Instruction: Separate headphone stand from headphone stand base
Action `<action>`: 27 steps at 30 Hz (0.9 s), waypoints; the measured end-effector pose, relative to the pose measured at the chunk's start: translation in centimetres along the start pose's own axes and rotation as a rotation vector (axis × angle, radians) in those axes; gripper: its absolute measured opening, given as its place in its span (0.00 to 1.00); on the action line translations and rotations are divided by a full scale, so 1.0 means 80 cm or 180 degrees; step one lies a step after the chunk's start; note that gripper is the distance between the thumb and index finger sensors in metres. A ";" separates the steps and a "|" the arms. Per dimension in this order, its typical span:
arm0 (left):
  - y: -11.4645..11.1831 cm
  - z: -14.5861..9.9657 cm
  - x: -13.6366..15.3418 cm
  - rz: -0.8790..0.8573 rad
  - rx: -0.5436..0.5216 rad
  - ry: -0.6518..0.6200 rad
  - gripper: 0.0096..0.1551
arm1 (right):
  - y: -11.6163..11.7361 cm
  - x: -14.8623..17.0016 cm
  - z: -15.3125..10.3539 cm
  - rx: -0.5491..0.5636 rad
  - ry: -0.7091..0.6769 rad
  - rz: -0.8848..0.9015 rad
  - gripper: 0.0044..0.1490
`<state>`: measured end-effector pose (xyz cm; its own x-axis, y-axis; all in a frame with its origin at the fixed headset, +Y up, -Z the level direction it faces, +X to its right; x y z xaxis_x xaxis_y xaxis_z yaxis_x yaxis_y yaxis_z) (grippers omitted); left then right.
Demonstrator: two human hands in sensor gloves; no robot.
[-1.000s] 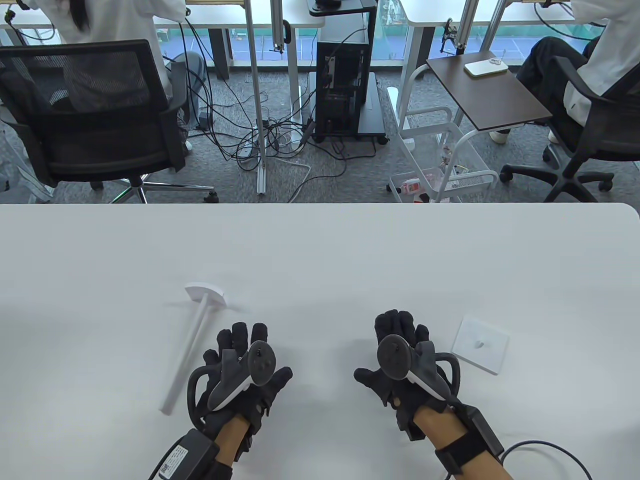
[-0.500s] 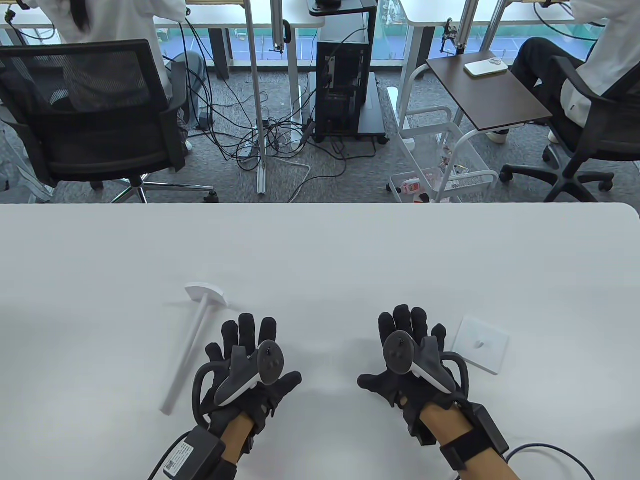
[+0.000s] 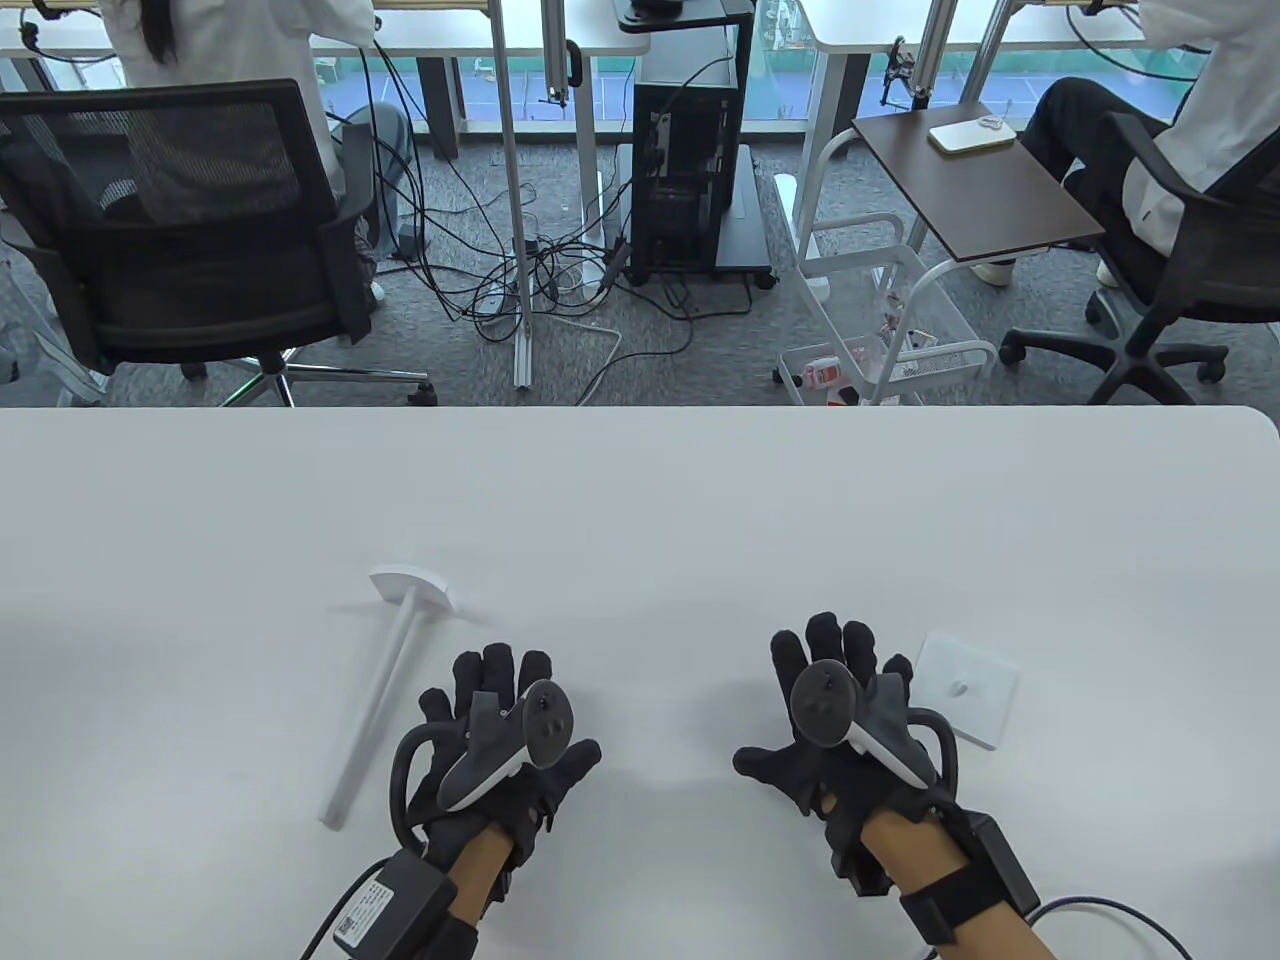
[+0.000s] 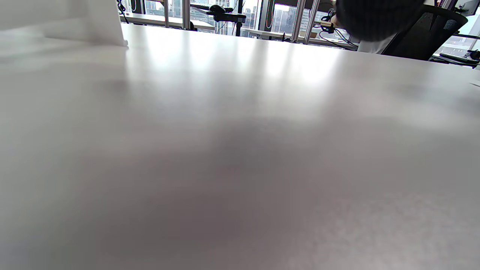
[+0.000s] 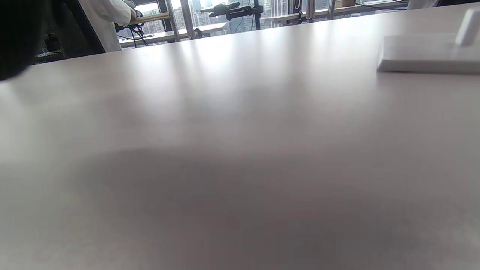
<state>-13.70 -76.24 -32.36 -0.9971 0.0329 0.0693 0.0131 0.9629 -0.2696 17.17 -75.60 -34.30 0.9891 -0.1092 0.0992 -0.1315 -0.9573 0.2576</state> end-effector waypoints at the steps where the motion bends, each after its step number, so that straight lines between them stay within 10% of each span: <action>1: 0.000 0.000 0.000 -0.0005 0.0001 -0.0001 0.61 | 0.000 0.001 0.000 -0.0009 0.0006 0.0001 0.70; 27: -0.008 -0.001 0.000 0.0049 0.0121 0.0016 0.60 | 0.006 -0.020 -0.002 -0.0034 -0.0162 -0.0119 0.68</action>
<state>-13.66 -76.83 -32.10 -0.9964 0.0491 0.0695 0.0255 0.9513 -0.3071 15.51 -75.85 -34.19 0.9954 -0.0870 0.0404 -0.0947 -0.9580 0.2706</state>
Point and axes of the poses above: the tracker on the back of each hand, its own x axis roughly to the little-finger side, its own z axis roughly from the wrist to the fingertips, y = z × x, the point moved 4 cm from there along z, roughly from the wrist to the fingertips, and after that the axes turned 6 degrees about y, right-handed, at the moved point
